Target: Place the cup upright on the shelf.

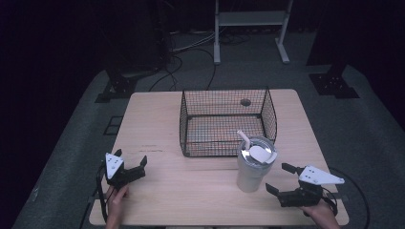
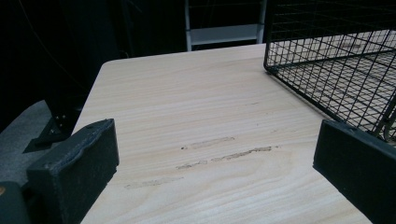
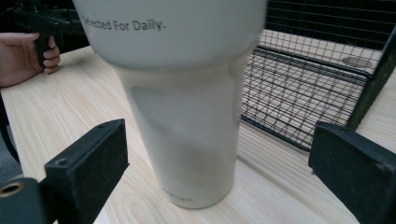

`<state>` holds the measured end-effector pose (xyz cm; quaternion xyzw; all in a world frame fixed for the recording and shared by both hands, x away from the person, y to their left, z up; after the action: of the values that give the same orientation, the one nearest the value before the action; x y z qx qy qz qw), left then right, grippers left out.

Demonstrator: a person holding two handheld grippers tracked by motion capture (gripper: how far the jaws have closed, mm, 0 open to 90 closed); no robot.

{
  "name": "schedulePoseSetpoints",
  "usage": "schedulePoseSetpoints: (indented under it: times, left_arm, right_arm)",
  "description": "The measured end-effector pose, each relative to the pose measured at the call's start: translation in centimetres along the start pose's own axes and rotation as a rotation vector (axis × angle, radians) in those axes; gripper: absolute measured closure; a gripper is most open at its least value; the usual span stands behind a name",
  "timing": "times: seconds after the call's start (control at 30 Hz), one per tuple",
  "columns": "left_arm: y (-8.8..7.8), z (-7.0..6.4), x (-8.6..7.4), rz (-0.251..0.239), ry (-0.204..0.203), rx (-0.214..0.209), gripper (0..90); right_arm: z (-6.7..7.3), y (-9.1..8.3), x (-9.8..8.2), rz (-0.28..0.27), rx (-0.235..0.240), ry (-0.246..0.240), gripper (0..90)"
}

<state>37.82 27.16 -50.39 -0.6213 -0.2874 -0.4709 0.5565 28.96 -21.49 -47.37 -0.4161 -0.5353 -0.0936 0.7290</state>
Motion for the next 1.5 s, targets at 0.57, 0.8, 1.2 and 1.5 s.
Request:
schedulePoseSetpoints:
  times: [0.57,0.8,1.2,1.5]
  left_arm:
    - [0.0,0.0,0.0,0.000,0.000,-0.003,0.0]
    - [0.0,0.0,0.0,0.000,-0.001,-0.004,0.0]
    - [0.0,0.0,0.0,-0.002,0.001,-0.007,0.0]
    - [0.0,0.0,0.0,-0.003,0.003,-0.008,0.0]
  right_arm:
    - [1.3,2.9,1.2,0.030,0.022,-0.023,2.6]
    - [1.4,3.9,1.6,0.018,0.026,-0.024,2.3]
    - [2.1,5.6,3.0,-0.073,0.031,-0.029,2.3]
    - [2.3,6.2,3.6,-0.129,0.022,-0.036,2.3]
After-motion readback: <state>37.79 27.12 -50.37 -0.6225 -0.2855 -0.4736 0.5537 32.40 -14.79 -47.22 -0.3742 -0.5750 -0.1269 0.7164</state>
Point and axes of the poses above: each handheld gripper's, and its own axes: y roughly forward along the jaws, x roughly out of its top, z roughly to its left, the point moved 8 cm from there along y, roughly forward along the jaws, and after that the axes turned 10 degrees about z, right-handed, at the moved point
